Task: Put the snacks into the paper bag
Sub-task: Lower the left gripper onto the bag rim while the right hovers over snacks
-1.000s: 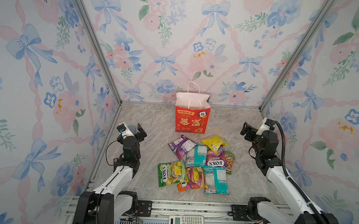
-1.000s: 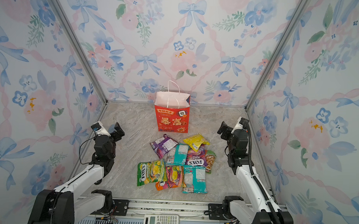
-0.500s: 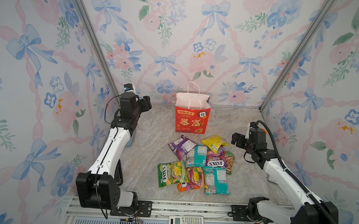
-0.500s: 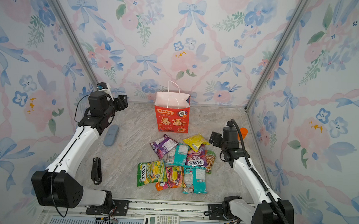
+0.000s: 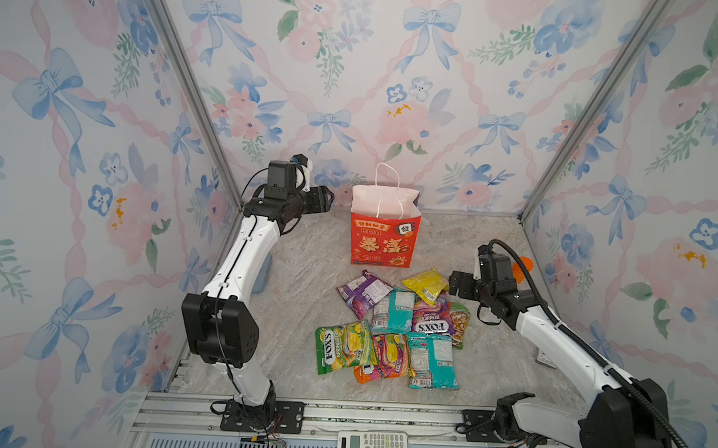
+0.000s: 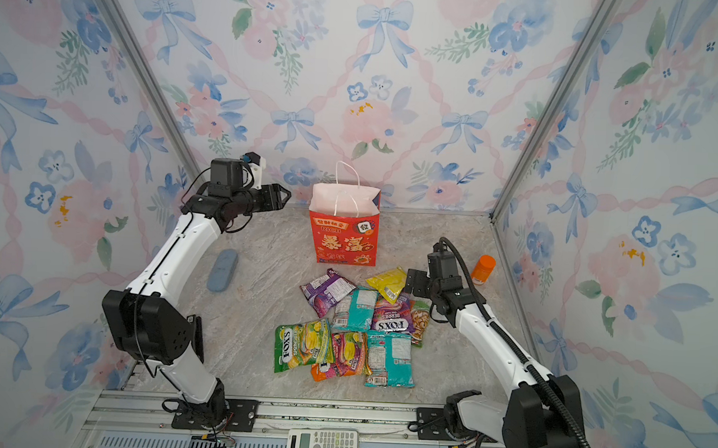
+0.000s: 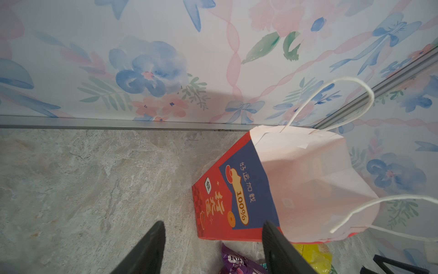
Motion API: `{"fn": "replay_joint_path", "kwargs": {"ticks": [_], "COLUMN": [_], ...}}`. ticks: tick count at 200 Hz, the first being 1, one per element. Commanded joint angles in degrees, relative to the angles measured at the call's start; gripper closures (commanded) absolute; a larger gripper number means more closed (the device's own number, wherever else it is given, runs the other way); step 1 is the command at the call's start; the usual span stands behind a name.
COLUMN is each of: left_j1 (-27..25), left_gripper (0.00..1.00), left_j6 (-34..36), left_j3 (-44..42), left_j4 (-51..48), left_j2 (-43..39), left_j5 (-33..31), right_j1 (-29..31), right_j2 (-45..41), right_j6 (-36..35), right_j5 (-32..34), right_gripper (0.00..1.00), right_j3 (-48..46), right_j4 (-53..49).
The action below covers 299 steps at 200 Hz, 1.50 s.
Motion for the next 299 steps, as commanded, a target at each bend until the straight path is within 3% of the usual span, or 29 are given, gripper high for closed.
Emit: {"fn": "replay_joint_path", "kwargs": {"ticks": [1,61,114,139,193,214,256,299], "left_j1": [-1.95,-7.23,-9.08,-9.2,-9.39,-9.35,-9.57,-9.74], "left_gripper": [0.35,0.35,0.37,0.44,0.68,0.67,0.52,0.61], "left_j6": [3.06,5.33,5.28,5.45,5.36,5.28,5.88,5.76], "left_j3": [4.81,13.88,18.24,19.99,20.96,21.7,23.29,24.48], "left_j4": [-5.19,-9.72,-10.71,-11.65,-11.63,-11.89,-13.6,-14.54], "left_j2": [2.96,10.44,15.06,16.0,16.97,17.4,18.84,20.18], "left_j5": [-1.49,-9.62,-10.35,-11.7,-10.37,-10.07,-11.45,-11.31], "right_j1": [1.21,3.35,4.78,4.96,5.08,5.13,5.2,5.16], "right_j2": [0.38,-0.26,-0.68,-1.03,-1.18,-1.19,-1.3,-1.31], "right_j6": [-0.66,-0.44,-0.41,-0.3,-0.62,-0.66,-0.7,-0.69], "right_j5": [0.87,1.92,2.03,1.93,2.29,2.14,2.03,1.78], "right_gripper": [0.03,0.03,0.04,0.03,0.03,0.04,0.04,0.03], "right_j3": [1.76,2.4,3.04,3.19,3.18,3.29,2.9,2.59], "right_j4": [-2.3,-3.54,-3.89,-3.89,-4.25,-4.39,-4.16,-3.72]}}
